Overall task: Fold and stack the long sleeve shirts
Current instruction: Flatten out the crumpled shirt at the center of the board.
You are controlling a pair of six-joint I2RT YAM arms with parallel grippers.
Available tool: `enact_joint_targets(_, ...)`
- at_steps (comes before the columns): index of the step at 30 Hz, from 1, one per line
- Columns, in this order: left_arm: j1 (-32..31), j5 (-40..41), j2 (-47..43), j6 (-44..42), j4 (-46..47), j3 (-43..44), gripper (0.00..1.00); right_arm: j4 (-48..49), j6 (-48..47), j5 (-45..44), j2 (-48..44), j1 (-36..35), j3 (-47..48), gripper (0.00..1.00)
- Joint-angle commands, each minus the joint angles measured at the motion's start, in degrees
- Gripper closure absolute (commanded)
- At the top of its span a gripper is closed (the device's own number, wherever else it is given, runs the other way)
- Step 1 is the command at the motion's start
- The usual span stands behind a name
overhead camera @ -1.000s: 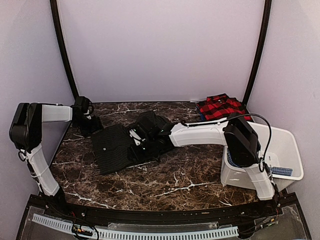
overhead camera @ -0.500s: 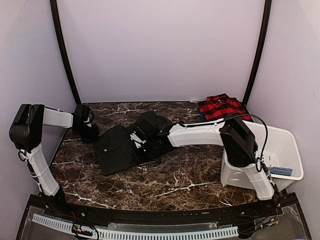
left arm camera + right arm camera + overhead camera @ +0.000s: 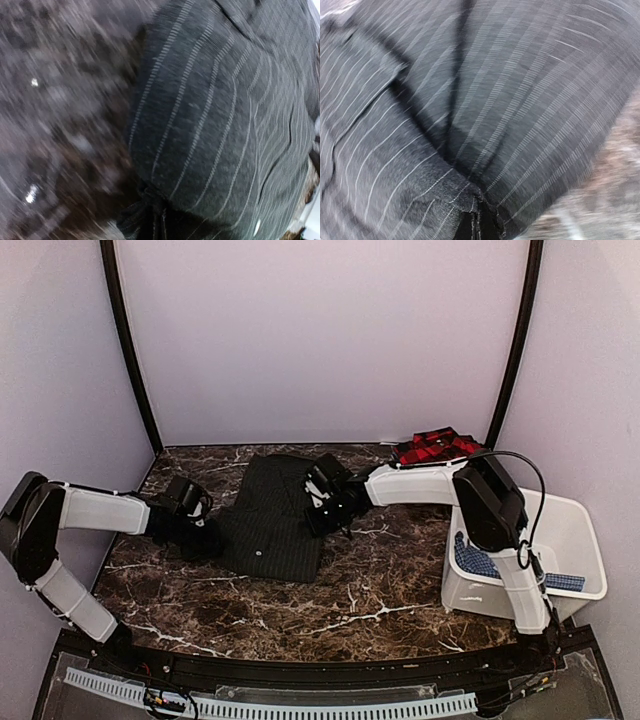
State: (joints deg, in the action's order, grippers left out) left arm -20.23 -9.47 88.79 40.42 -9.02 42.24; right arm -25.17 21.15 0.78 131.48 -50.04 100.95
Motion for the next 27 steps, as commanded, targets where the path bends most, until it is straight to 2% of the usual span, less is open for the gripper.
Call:
enact_joint_targets(1,-5.7,-0.8,-5.0,7.1,0.3,-3.9,1.00,-2.8,-2.1,-5.8,-2.9,1.6,1.2,1.00)
enact_joint_targets(3,-7.3,-0.2,-6.5,8.4,-0.4,-4.7,1.00,-3.4,-3.3,-6.3,-3.7,1.6,2.2,1.00)
enact_joint_targets(5,-7.7,0.9,-8.4,9.0,-2.1,-4.9,0.94,-3.1,-4.1,-5.5,-4.9,1.5,2.4,1.00)
enact_joint_targets(8,-7.8,4.3,-12.4,8.7,-5.1,-3.4,0.76,-2.3,-5.4,-3.5,-7.0,1.1,2.0,1.00)
enact_joint_targets(12,-7.8,6.7,-15.3,7.7,-8.3,-0.1,0.64,-0.2,-7.3,1.6,-10.1,-0.1,0.3,1.00)
enact_joint_targets(19,-6.0,6.8,-13.3,5.5,-9.2,6.4,0.59,3.5,-12.9,12.6,-16.6,-5.5,-5.0,1.00)
enact_joint_targets(23,-2.8,2.1,-10.0,3.5,-6.9,11.6,0.58,3.4,-14.6,17.4,-20.4,-9.8,-9.8,1.00)
enact_joint_targets(27,-1.3,-1.8,-5.6,1.8,-4.8,16.7,0.59,3.7,-14.9,17.8,-24.0,-14.0,-17.0,1.00)
